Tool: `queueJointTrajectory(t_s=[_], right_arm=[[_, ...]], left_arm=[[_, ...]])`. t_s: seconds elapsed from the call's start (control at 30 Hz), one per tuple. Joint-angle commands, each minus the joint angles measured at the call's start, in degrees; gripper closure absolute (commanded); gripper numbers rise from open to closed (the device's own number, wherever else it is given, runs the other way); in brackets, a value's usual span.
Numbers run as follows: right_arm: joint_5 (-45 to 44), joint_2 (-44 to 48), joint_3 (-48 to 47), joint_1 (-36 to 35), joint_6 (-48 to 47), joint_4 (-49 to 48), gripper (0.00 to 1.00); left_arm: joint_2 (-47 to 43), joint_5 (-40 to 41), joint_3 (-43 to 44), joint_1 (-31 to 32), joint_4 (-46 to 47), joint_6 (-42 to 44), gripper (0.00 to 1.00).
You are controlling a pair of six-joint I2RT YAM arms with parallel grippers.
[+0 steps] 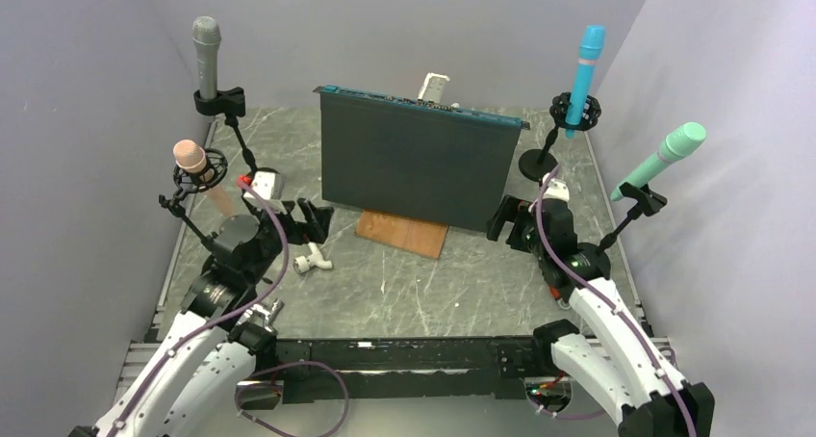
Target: Remove the microphone from the stand
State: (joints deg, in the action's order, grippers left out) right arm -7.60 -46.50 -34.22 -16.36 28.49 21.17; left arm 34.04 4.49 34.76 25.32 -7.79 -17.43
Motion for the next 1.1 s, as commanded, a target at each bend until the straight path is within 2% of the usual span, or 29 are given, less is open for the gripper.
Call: queueJointTrajectory(t_s=[0.0,0.13,0.23,0.4,0.5,0.63,0.73,0.87,0.97,1.07], right_arm=[[6.3,6.9,-0.5,-0.3,-1.7,2.7,0.0],[13.5,10.7,-0.4,-0.3,-2.2,-1.1,0.0],[18.4,10.1,-0.2,-0.3,-1.9,-4.0,0.0],[28.0,5.6,-1.9,-0.5,-1.5,-5.0,0.0],[31.9,5.5,-1.8,-1.8,-1.6,-6.5,0.0],[33.5,4.8,-3.3,-4.8,-2.7,-6.4,0.0],[32.9,4.8,-3.9,-7.3,-2.9,-6.9,0.0],[33.6,4.5,-4.4,-9.5,-2.8,-7.8,0.0],[33.6,5.5,-3.8,-10.6,-2.3,-8.9,0.0],[33.5,6.4,-3.2,-11.2,-1.8,-8.9,0.0]], left_arm=[[-5.0,4.9,6.0,0.7,-15.0,-7.7,0.01],[-7.5,2.7,13.7,0.6,-26.0,-1.0,0.01],[-8.7,11.9,18.7,0.6,-33.5,-8.8,0.01],[-11.7,5.4,22.0,0.6,-29.0,-5.3,0.01],[-7.0,14.0,31.4,0.6,-38.1,-4.6,0.01],[4.0,28.8,45.1,0.6,-52.0,-3.6,0.01],[8.4,34.4,49.7,0.6,-52.7,-1.8,0.01],[13.6,43.5,55.6,0.5,-55.0,-4.9,0.01],[17.2,44.4,56.9,-1.6,-52.5,-2.9,0.01],[20.8,34.8,58.5,-10.5,-50.6,-1.3,0.01]])
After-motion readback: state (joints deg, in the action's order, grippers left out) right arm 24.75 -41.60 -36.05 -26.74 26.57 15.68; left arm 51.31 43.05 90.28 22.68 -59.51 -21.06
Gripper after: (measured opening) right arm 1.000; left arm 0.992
